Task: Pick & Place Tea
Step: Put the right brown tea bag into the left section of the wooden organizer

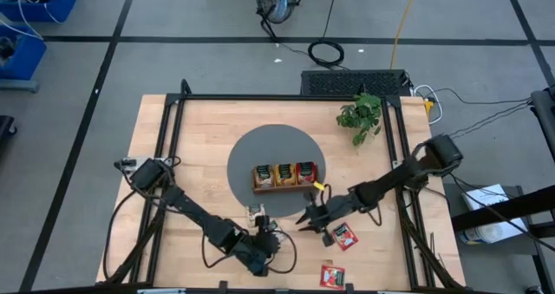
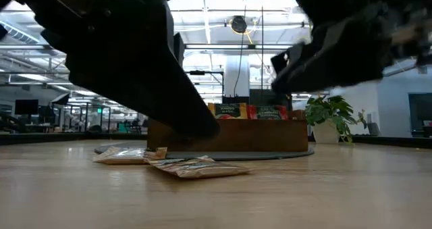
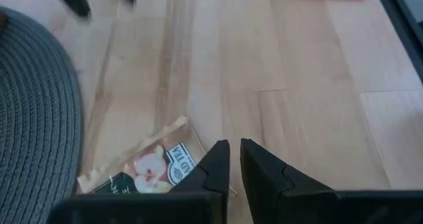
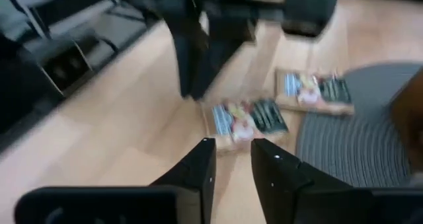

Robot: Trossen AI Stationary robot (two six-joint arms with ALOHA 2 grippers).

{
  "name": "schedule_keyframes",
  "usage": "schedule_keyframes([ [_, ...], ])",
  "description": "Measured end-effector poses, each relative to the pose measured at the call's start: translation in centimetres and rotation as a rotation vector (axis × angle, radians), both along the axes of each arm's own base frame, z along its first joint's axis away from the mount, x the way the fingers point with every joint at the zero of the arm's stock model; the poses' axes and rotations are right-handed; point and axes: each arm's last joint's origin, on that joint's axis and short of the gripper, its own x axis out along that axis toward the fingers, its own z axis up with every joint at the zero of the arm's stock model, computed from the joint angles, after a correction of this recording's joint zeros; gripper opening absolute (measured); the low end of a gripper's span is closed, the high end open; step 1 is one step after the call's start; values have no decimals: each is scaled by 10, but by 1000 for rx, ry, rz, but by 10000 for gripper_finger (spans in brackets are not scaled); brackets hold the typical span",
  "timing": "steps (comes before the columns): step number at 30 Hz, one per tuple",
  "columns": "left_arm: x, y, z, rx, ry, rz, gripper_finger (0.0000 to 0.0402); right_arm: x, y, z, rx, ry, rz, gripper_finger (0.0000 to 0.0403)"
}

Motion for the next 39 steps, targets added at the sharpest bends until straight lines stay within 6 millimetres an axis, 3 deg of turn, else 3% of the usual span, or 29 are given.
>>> schedule_keyframes([
  [7, -5, -5, -3, 10, 30, -35, 42, 32, 0, -21, -40, 26, -24, 48],
  [15, -7, -2, -6, 63, 37, 7, 42, 54, -9, -26, -101, 3, -44, 11],
  [20, -3, 0, -19, 66, 62, 6, 42, 60, -24, -29, 20, 55, -150, 1],
  [28, 3, 11, -29, 41, 108, 53, 42, 60, -26, -30, 93, 105, -166, 18],
  [39, -2, 6, -30, 43, 127, 34, 42, 59, -26, -31, 233, 168, -170, 78],
])
